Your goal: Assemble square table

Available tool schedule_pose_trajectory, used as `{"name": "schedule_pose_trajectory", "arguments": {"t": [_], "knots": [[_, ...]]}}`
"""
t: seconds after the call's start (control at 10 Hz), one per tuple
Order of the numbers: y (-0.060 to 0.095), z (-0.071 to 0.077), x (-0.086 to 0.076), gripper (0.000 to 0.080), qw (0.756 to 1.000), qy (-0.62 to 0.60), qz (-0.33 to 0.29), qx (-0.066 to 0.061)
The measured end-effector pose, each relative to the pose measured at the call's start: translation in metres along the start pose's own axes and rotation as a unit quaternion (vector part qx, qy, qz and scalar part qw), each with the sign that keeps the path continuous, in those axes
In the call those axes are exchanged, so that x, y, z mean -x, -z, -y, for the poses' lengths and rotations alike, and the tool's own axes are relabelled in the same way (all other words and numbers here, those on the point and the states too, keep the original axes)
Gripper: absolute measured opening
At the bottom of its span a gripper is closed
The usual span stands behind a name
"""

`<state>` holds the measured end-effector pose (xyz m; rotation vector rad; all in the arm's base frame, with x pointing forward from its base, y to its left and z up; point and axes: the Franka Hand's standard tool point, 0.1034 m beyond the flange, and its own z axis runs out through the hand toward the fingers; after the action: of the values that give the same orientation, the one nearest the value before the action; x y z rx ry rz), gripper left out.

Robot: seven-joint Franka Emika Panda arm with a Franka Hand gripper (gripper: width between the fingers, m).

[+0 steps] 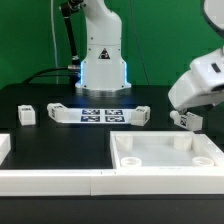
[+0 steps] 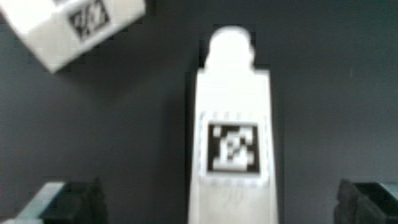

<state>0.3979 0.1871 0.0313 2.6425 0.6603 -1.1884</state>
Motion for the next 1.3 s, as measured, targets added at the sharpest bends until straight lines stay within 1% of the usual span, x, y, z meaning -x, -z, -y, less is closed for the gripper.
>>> {"name": "schedule_pose_trajectory", "arguments": {"t": [0.1, 0.3, 0.4, 0.5, 0.8, 0.9, 1.0, 1.1, 1.2, 1.3], "knots": [[0.002, -0.001, -0.006, 0.0649, 1.0, 0.0, 0.011, -0.003], [0.002, -0.001, -0.007, 0.0649, 1.0, 0.0, 0.007, -0.003], [0.0, 0.0, -0.007, 0.0649, 1.0, -0.005, 0.01, -0.003], [-0.008, 0.002, -0.009, 0.0649, 1.0, -0.007, 0.017, -0.004], [-0.026, -0.003, -0.008, 0.0649, 0.999, -0.01, 0.036, -0.006], [-0.026, -0.003, -0.008, 0.0649, 0.999, -0.01, 0.037, -0.006], [-0.026, -0.003, -0.008, 0.0622, 0.999, -0.01, 0.036, -0.006], [-0.026, -0.003, -0.008, 0.0488, 0.999, -0.01, 0.036, -0.006], [-0.026, -0.003, -0.008, 0.032, 0.999, -0.01, 0.036, -0.006], [-0.026, -0.003, -0.008, 0.032, 0.999, -0.01, 0.036, -0.006]]}}
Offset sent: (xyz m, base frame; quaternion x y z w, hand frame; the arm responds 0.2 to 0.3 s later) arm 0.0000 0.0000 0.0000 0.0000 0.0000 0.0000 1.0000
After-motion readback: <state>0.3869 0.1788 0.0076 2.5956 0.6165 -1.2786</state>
